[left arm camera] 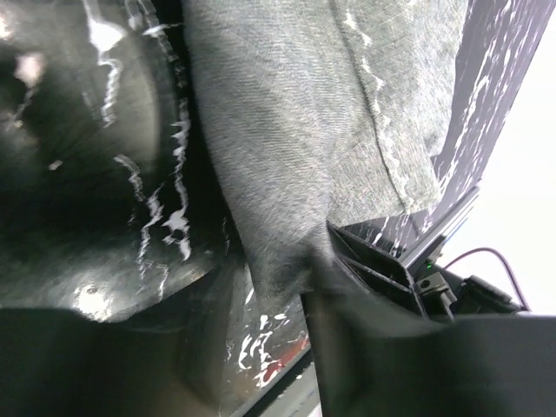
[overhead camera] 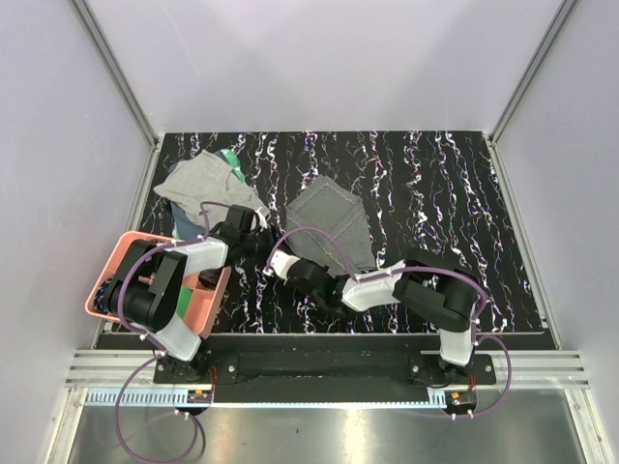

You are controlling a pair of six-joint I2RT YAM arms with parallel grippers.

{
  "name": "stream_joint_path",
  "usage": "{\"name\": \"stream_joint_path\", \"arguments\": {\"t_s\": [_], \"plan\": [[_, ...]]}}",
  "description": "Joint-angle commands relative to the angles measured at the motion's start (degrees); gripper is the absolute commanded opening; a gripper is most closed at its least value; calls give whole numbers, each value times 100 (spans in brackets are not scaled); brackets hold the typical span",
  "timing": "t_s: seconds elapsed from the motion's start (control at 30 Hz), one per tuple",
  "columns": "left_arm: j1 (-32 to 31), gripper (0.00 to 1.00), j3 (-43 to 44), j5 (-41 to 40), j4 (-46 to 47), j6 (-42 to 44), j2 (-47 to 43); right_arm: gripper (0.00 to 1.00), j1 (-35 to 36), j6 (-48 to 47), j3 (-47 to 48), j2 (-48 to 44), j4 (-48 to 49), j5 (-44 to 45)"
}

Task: Fold the napkin, place the utensils inside, and roll it up
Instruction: Fold the napkin

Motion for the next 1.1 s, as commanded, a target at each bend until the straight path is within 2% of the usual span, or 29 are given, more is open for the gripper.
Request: {"name": "stream_joint_path", "arguments": {"t_s": [0.0,0.07,0.17,0.27,0.33,0.37,0.4,0.43,0.5,0.63,0.77,0.8,0.9,0.93,1.07], "plan": [[194,55,-50,-82,305,-38,-374,10,20,239,249,118,-993,-201],[299,62,-50,-161,304,-20,-487,8,11,389,250,13,-1222,-244],[405,65,-111,-372,348,-3,-655,6,-6,547,285,-233,-1486,-446],[441,69,-164,-627,392,33,-796,8,-41,591,346,-453,-1688,-666],[449,70,-182,-706,410,59,-848,19,-129,618,442,-480,-1828,-728],[449,70,-199,-706,436,50,-857,29,-155,653,478,-471,-1881,-711],[449,70,-225,-698,489,50,-866,46,-217,757,513,-523,-1943,-728],[441,71,-278,-697,507,50,-884,54,-243,837,557,-593,-2056,-780],[441,71,-313,-689,481,94,-919,65,-313,1221,566,-969,-2275,-877],[441,71,-436,-768,410,208,-1085,74,-629,2189,487,-1902,-2855,-1123],[441,71,-516,-803,410,279,-1174,75,-1358,3752,268,-2683,-3445,-1431],[432,71,-542,-829,393,296,-1200,75,-1569,4408,137,-2781,-3655,-1475],[423,71,-603,-882,357,367,-1244,75,-2421,5500,-179,-3098,-3780,-2150],[414,71,-612,-873,357,367,-1244,75,-2554,5687,-242,-3134,-3780,-2465],[327,72,-656,-917,357,376,-1270,73,-2871,6189,-514,-3152,-3921,-2679]]}}
